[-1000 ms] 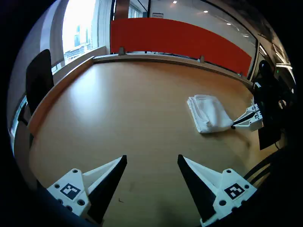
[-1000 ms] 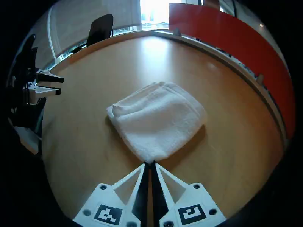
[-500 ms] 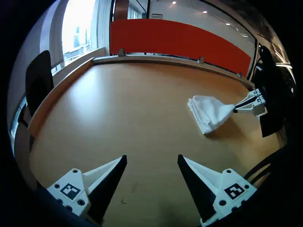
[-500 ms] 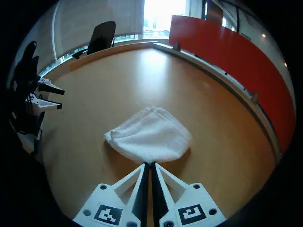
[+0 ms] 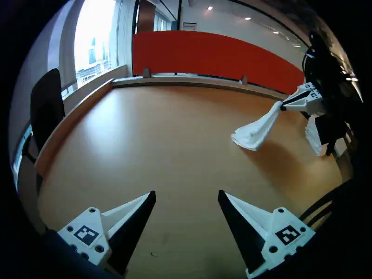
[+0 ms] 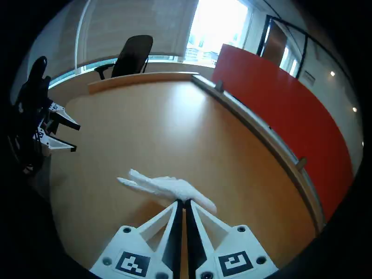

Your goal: Fold towel

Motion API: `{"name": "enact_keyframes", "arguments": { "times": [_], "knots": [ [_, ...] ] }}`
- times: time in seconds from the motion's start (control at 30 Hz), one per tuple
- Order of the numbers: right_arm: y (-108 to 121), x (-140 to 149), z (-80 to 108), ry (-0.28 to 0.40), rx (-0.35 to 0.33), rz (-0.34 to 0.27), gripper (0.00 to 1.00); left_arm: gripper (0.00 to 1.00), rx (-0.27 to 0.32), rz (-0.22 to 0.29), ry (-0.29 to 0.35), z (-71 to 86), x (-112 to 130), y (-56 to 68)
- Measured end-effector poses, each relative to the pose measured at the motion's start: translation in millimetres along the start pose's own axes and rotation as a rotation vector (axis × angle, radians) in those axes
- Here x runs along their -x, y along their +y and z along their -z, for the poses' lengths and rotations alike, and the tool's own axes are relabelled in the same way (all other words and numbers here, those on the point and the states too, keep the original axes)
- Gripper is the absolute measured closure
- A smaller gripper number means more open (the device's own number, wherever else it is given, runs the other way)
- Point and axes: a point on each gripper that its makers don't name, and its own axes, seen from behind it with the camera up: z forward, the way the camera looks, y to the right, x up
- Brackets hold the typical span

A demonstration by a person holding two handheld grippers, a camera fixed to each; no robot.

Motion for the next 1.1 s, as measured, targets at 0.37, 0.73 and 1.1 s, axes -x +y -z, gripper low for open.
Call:
{"name": "enact_keyframes", "arguments": {
  "times": [0.37, 0.73, 1.1],
  "knots": [
    [35.7, -21.7, 30.6, 0.004, 0.057, 0.051, 0.96, 0.01, 0.009, -0.011, 0.035, 1.9, -17.5, 4.1],
    [65.2, -1.1, 57.2, -0.027, 0.101, 0.035, 0.96, 0.01, 0.023, -0.02, 0.039, 1.3, -20.4, 12.1],
    [95.9, 20.1, 80.2, -0.05, 0.137, 0.008, 0.96, 0.01, 0.02, -0.025, 0.031, 1.6, -17.8, 11.6]
  ]
}}
